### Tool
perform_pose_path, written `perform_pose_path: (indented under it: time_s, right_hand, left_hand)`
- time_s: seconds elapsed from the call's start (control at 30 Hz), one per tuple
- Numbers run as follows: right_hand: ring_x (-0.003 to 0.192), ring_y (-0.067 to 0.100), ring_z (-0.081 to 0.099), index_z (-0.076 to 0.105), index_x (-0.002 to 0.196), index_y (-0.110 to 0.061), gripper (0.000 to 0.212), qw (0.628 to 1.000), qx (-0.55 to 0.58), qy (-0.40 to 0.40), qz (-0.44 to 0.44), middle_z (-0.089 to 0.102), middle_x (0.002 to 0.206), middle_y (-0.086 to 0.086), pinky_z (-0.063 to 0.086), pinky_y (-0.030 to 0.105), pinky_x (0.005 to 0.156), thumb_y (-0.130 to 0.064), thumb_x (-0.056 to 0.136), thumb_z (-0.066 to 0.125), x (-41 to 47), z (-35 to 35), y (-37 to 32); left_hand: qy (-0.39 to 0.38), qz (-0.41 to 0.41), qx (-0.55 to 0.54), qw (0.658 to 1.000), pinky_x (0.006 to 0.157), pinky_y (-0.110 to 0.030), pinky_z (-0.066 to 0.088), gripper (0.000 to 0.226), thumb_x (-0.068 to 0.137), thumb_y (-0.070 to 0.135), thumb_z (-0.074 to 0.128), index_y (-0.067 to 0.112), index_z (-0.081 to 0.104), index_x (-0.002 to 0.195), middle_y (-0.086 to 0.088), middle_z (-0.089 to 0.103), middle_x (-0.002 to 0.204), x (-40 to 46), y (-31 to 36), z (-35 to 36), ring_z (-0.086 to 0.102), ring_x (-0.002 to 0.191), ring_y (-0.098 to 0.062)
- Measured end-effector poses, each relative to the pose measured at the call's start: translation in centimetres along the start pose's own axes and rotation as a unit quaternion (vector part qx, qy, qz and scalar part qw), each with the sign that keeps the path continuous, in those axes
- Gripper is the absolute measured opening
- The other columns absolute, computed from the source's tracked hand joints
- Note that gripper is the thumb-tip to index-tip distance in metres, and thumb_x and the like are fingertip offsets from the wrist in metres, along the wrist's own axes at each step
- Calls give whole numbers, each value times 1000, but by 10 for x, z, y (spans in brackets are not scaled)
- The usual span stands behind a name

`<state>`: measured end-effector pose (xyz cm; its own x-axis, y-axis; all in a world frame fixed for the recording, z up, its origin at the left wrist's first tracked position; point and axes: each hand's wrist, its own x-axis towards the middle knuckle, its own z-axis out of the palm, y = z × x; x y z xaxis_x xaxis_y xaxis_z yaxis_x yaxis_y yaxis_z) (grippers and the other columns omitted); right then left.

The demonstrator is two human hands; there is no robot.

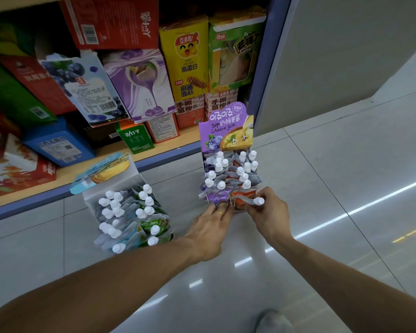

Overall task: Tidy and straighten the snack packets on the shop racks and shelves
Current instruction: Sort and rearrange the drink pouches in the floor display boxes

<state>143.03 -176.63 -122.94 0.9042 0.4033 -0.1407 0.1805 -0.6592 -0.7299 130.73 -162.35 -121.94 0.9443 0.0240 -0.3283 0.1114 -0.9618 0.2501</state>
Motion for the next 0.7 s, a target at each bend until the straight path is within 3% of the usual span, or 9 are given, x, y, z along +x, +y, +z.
perform_pose_path:
  time_s: [0.07,0.13,0.2,0.3,0.37,0.5,0.63,0.7]
  right_hand:
    - [80,20,66,52,96,-23,40,1000,0,-1,3,65,92,-4,48,31,67,-26,76,86,1,0,1]
    - [79,15,64,49,112,-26,61,1000,10,13,10,56,109,-4,51,33,70,-38,69,91,-4,-8,-1]
    - [81,6,61,42,129,-28,81,1000,5,29,-10,47,120,-8,53,33,70,-52,67,89,-10,-17,-1]
    - [87,3,60,36,144,-31,88,998,-7,30,-61,43,126,-11,56,34,66,-66,74,76,-16,-22,-6]
    - [89,6,62,34,150,-27,84,995,-33,39,-88,46,131,-7,57,36,68,-69,83,63,-14,-21,-11]
    - [112,26,60,31,155,-17,73,983,-133,45,-119,48,136,6,57,42,78,-61,98,43,-8,-12,-21]
    - [112,33,59,27,157,-6,79,974,-191,48,-111,59,127,15,55,44,79,-60,98,25,-5,-3,-31]
    - [114,35,59,25,157,-4,81,974,-200,43,-98,61,128,16,55,44,81,-59,98,23,-2,-1,-33]
  left_hand:
    - [61,-41,-109,991,110,-42,44,71,82,7,59,13,39,150,-11,43,149,1,0,4,43,133,-30]
    - [162,-133,-228,951,99,-39,49,40,90,13,59,16,54,130,-8,57,127,2,3,-1,57,116,-26]
    - [223,-226,-293,902,86,-33,51,19,95,26,65,20,57,112,-1,62,107,2,6,-8,62,97,-17]
    - [233,-343,-345,842,80,-32,50,28,94,42,69,19,56,104,-1,66,101,2,12,-12,63,95,-19]
    - [222,-390,-350,822,82,-35,51,40,93,51,67,15,55,105,-6,66,106,4,12,-15,65,101,-26]
    - [158,-441,-317,825,82,-39,49,63,96,62,57,4,50,121,-17,65,119,16,6,-30,64,111,-36]
    - [150,-359,-250,887,80,-39,50,39,107,42,49,6,53,119,-16,68,116,21,6,-38,67,107,-33]
    - [169,-343,-248,890,82,-41,51,31,108,31,49,6,50,125,-16,69,116,21,2,-36,67,106,-34]
